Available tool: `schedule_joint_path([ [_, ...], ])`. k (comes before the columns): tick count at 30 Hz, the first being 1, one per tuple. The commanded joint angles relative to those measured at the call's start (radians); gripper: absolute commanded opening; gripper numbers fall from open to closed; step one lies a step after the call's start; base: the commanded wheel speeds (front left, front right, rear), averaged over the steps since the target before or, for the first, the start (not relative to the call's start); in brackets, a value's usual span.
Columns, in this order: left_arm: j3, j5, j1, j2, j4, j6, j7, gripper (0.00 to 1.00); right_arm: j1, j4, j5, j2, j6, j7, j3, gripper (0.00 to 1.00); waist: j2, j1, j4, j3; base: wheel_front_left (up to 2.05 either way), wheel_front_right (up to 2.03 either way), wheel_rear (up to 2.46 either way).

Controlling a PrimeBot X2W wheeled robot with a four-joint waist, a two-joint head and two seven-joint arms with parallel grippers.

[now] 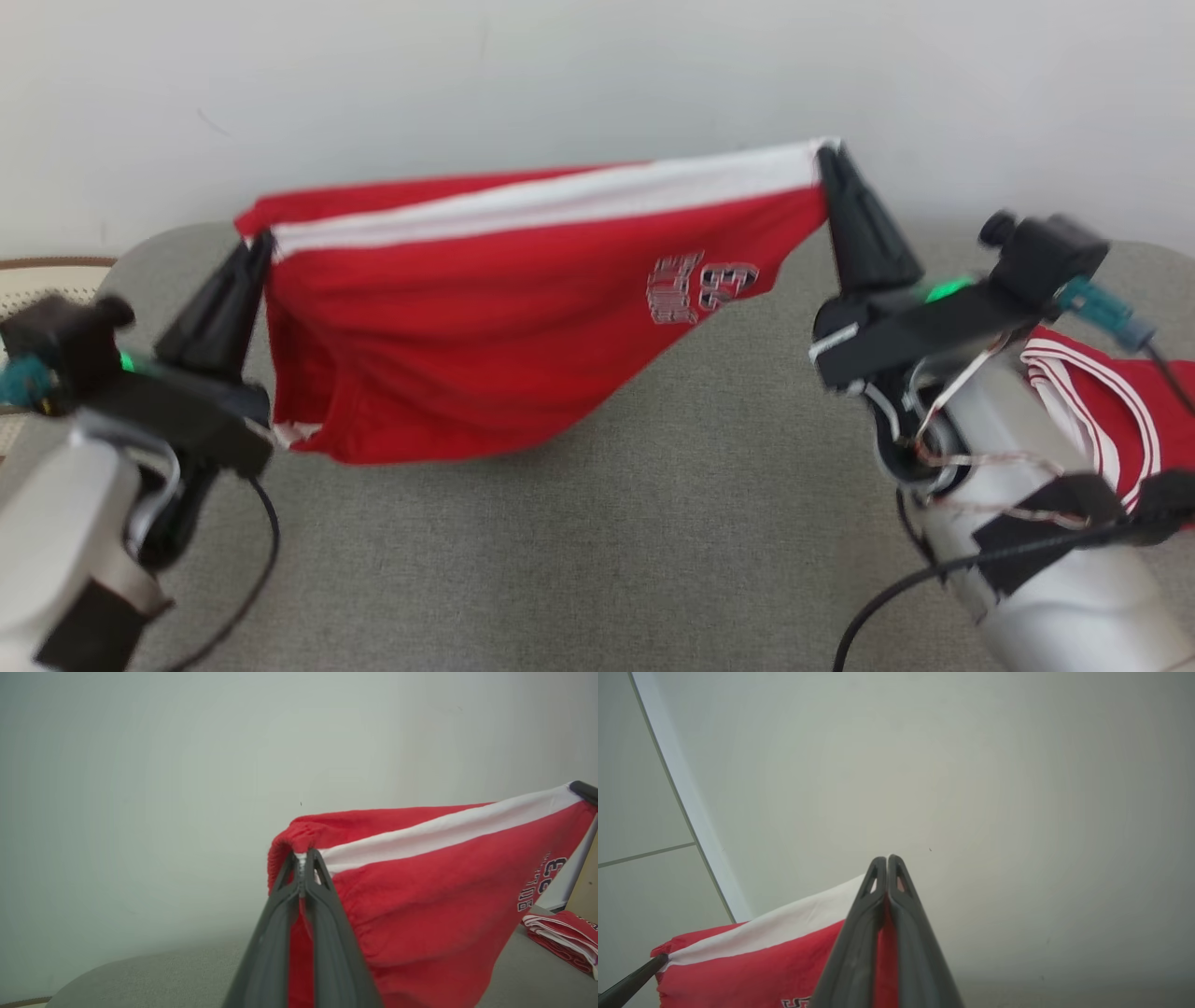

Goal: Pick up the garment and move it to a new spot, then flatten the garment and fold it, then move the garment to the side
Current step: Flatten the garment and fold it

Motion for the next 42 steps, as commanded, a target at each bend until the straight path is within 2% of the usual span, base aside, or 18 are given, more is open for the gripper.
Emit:
schedule_joint_path([
  [1, -0.018, -0.018, -0.036, 0.02, 0.01, 0.0, 0.007, 0.0, -0.025, 0.005, -0.01, -0.011, 0.0, 0.0, -0.005, 0.0, 0.0, 0.0, -0.002, -0.004, 0.0, 0.0, 0.0],
  [6, -0.127, -0.067, -0.22, 0.068, 0.052, 0.0, 0.03, 0.0, -0.161, 0.04, -0.047, -0.019, 0.0, 0.0, -0.027, 0.0, 0.0, 0.0, -0.015, 0.021, 0.0, 0.0, 0.0],
  [11, -0.184, -0.13, -0.394, 0.052, 0.109, 0.0, 0.042, 0.0, -0.311, 0.114, -0.075, -0.023, 0.0, 0.0, -0.013, 0.0, 0.0, 0.0, -0.024, 0.13, 0.0, 0.0, 0.0],
  [17, -0.247, -0.112, -0.609, 0.029, 0.195, 0.0, 0.012, 0.0, -0.517, 0.199, -0.118, -0.032, 0.0, 0.0, 0.022, 0.0, 0.0, 0.0, -0.035, 0.306, 0.0, 0.0, 0.0],
  [22, -0.218, -0.041, -0.784, -0.017, 0.27, 0.0, -0.016, 0.0, -0.687, 0.249, -0.202, -0.018, 0.0, 0.0, -0.025, 0.0, 0.0, 0.0, -0.047, 0.424, 0.0, 0.0, 0.0],
  [26, -0.136, 0.05, -0.9, -0.035, 0.229, 0.0, -0.016, 0.0, -0.806, 0.248, -0.3, 0.003, 0.0, 0.0, -0.104, 0.0, 0.0, 0.0, -0.071, 0.501, 0.0, 0.0, 0.0],
  [29, -0.055, 0.07, -0.897, -0.063, 0.16, 0.0, -0.016, 0.0, -0.836, 0.224, -0.355, 0.017, 0.0, 0.0, -0.169, 0.0, 0.0, 0.0, -0.088, 0.537, 0.0, 0.0, 0.0],
  [33, -0.039, 0.028, -0.819, -0.065, 0.12, 0.0, -0.016, 0.0, -0.8, 0.187, -0.356, 0.019, 0.0, 0.0, -0.195, 0.0, 0.0, 0.0, -0.104, 0.551, 0.0, 0.0, 0.0],
  [36, -0.059, -0.051, -0.737, -0.063, 0.076, 0.0, -0.016, 0.0, -0.724, 0.152, -0.316, -0.011, 0.0, 0.0, -0.136, 0.0, 0.0, 0.0, -0.112, 0.562, 0.0, 0.0, 0.0],
  [42, -0.135, -0.262, -0.496, -0.029, 0.002, 0.0, -0.016, 0.0, -0.476, 0.053, -0.103, -0.114, 0.0, 0.0, 0.054, 0.0, 0.0, 0.0, -0.114, 0.551, 0.0, 0.0, 0.0],
])
